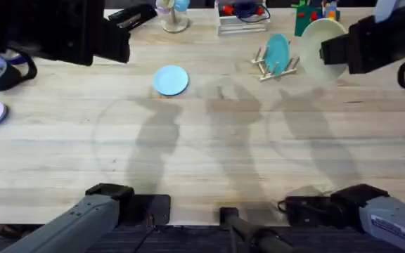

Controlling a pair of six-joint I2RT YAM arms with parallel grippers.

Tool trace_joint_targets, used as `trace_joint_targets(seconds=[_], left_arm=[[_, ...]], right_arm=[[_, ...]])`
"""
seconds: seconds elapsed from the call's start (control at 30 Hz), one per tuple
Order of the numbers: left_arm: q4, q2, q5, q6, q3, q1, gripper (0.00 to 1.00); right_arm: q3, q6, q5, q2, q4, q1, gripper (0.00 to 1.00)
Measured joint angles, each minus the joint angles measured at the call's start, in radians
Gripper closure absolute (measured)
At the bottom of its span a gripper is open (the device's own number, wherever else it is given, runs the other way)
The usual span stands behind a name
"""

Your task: Pick up the plates from the table one by one and place each into a slot on the dish rack.

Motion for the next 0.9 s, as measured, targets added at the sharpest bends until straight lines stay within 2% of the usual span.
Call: trace_joint_targets(seconds=[0.07,0.23,0.27,0.33,0.9], left_arm=[[0.000,0.000,-0.002,0.002,0.000,0.000,0.912],[0.000,0.000,-0.003,0.007,0.000,0.000,0.133],[0.000,0.000,-0.003,0.005,0.000,0.000,0.043],[0.000,0.000,-0.003,0.007,0.000,0.000,0.009],[0.000,0.000,-0.003,0.007,0.000,0.000,0.006]], right_arm=[[0.000,-0.005,0.010,0.000,0.000,0.000,0.970],[0.000,-0.011,0.022,0.000,0.000,0.000,0.970],[0.000,-0.011,0.023,0.000,0.001,0.000,0.970],[0.000,-0.011,0.023,0.000,0.004,0.000,0.970],[0.000,-0.011,0.026,0.000,0.066,0.000,0.970]])
